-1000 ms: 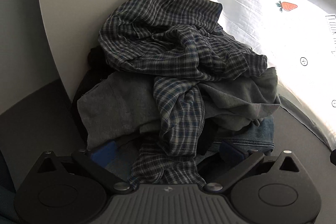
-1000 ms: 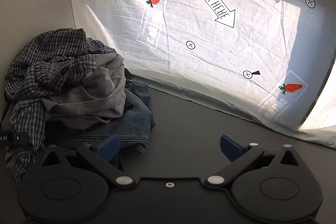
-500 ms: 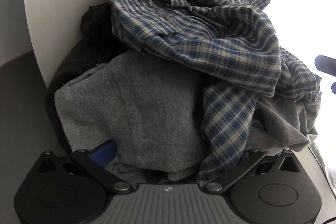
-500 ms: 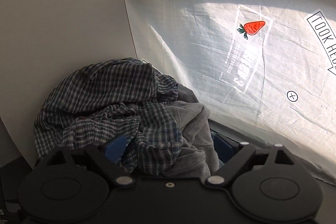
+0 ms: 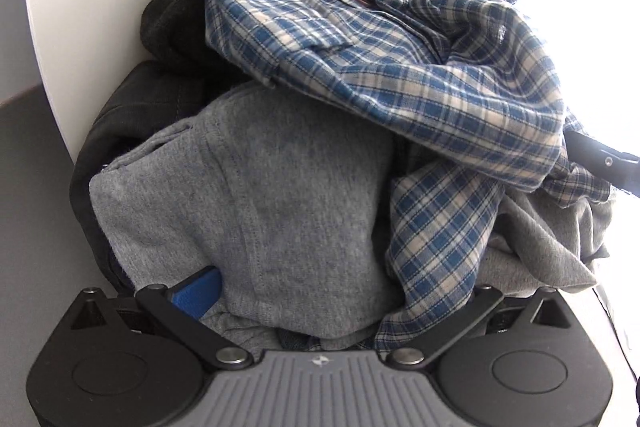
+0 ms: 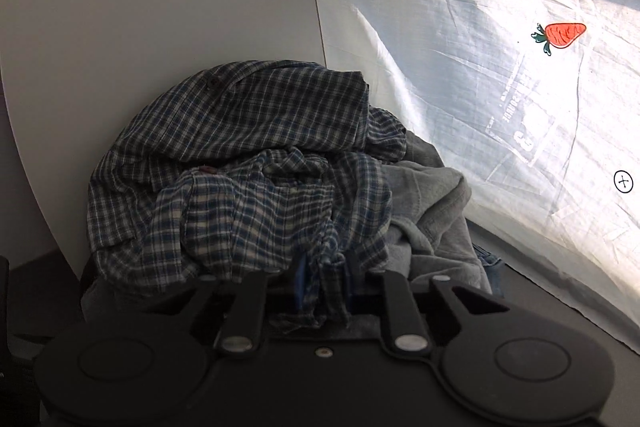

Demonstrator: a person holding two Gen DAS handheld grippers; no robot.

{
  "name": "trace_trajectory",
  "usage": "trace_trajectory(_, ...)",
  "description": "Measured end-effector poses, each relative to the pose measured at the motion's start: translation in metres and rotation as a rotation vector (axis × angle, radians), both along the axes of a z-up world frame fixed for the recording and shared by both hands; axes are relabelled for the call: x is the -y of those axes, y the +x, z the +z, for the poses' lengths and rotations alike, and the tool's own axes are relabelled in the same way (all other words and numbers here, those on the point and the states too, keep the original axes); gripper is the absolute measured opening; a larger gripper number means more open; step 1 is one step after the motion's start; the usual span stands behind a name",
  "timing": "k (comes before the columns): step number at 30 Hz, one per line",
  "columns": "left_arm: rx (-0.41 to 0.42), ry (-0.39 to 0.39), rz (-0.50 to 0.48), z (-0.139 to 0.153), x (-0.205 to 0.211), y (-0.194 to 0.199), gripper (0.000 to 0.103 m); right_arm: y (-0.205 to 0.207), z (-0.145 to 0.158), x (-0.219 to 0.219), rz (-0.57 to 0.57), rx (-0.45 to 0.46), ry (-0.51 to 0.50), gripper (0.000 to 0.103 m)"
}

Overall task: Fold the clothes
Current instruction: 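Grasp the blue plaid shirt with the left and right grippers, then pull the plaid shirt out of the heap onto the open table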

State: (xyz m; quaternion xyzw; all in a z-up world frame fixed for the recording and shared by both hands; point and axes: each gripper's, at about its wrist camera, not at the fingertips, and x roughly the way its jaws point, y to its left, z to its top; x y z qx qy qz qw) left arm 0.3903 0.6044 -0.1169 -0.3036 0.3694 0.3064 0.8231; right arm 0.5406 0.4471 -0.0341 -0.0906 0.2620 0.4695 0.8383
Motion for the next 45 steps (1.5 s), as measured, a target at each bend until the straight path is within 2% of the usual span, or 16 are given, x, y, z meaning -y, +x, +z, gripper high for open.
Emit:
trace_trajectory(4,0.013,-0.018,-0.011,-0.002,-0.004,-0.002,0.103,-0.004,0.009,0.024,-0.072,0.007,0.071,0.009)
trace_trajectory(10,-0.008,-0.026,0.050,0.014,0.014,-0.007,0.103,-0.020,0.029,0.074,-0.203,0.114,0.091,0.007)
trace_trajectory(13,0.002,-0.037,0.057,0.025,0.036,-0.016,0.103,-0.032,0.040,0.111,-0.269,0.195,0.092,0.007)
trace_trajectory(18,0.010,0.023,-0.018,0.043,0.095,-0.024,0.103,-0.050,0.047,0.202,-0.405,0.259,0.092,0.007)
trace_trajectory(22,0.020,0.010,-0.067,0.042,0.134,-0.037,0.103,-0.065,0.028,0.296,-0.567,0.226,0.054,0.007)
trace_trajectory(25,0.011,-0.001,-0.104,0.034,0.182,-0.065,0.103,-0.083,0.006,0.371,-0.698,0.202,-0.008,0.007)
trace_trajectory(28,-0.017,-0.019,-0.141,0.023,0.224,-0.075,0.103,-0.103,-0.026,0.449,-0.860,0.158,-0.137,0.007)
trace_trajectory(31,-0.039,-0.055,-0.186,0.012,0.266,-0.084,0.103,-0.116,-0.062,0.528,-1.034,0.115,-0.326,0.007)
trace_trajectory(33,-0.060,-0.076,-0.217,0.004,0.291,-0.083,0.103,-0.118,-0.081,0.579,-1.110,-0.022,-0.386,0.007)
trace_trajectory(35,-0.077,-0.085,-0.248,-0.002,0.312,-0.076,0.102,-0.126,-0.093,0.620,-1.182,-0.161,-0.344,0.011)
trace_trajectory(37,-0.082,-0.090,-0.276,-0.007,0.329,-0.065,0.102,-0.136,-0.095,0.640,-1.223,-0.194,-0.305,0.018)
trace_trajectory(41,-0.085,-0.084,-0.319,-0.011,0.347,-0.035,0.102,-0.127,-0.086,0.644,-1.228,-0.133,-0.277,0.028)
trace_trajectory(45,-0.093,-0.075,-0.329,-0.014,0.354,-0.001,0.102,-0.097,-0.072,0.640,-1.181,-0.087,-0.227,0.038)
